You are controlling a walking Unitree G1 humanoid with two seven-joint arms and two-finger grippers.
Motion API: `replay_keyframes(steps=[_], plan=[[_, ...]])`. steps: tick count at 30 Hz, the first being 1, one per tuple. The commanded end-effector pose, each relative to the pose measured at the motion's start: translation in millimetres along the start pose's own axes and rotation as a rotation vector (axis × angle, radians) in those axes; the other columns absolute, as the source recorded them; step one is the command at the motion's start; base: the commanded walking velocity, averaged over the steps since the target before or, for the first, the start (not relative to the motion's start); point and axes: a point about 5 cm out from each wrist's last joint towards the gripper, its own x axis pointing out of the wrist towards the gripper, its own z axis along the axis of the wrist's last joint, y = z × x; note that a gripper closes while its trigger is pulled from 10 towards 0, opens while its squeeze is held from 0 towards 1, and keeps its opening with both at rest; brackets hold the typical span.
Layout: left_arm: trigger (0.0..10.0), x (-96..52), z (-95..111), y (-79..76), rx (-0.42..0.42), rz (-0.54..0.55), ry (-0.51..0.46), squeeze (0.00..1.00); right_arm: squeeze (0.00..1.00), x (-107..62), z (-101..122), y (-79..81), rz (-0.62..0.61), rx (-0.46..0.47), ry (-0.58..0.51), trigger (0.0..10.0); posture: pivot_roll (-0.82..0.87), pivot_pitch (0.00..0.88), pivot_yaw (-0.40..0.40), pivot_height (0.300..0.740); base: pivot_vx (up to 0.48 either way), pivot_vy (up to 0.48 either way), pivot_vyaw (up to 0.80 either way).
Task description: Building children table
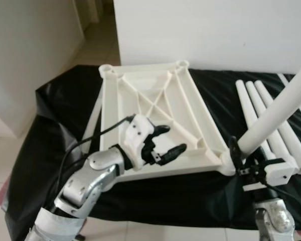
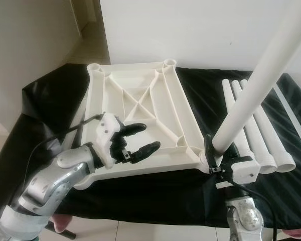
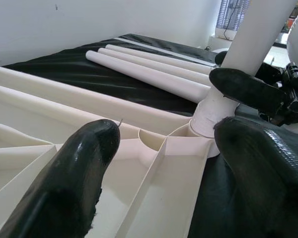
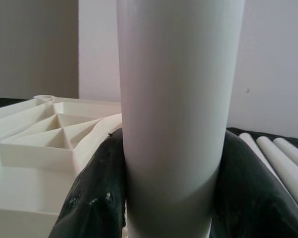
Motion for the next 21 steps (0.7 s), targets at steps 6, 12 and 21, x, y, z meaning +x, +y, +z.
replay_keyframes(steps=[6,12,21], plan=[[10.0,-1.0,-2,-3.0,-0.01,-0.071,0.011,0.0,0.0,-28.1,-35,-6.1,0.02,0.095,0.298,10.0,-0.06,0.089,0.055,0.74,0.0,0.0,0.0],[10.0,0.4,-2,-2.9,-0.01,-0.076,0.009,0.0,0.0,-20.7,-30,-7.6,0.039,0.154,0.299,10.0,-0.06,0.083,0.059,0.74,0.0,0.0,0.0],[10.0,1.4,-2,-4.0,-0.008,-0.086,0.009,0.0,0.0,-10.3,-29,-9.0,-0.003,0.24,0.333,10.0,-0.06,0.075,0.058,0.74,0.0,0.0,0.0]])
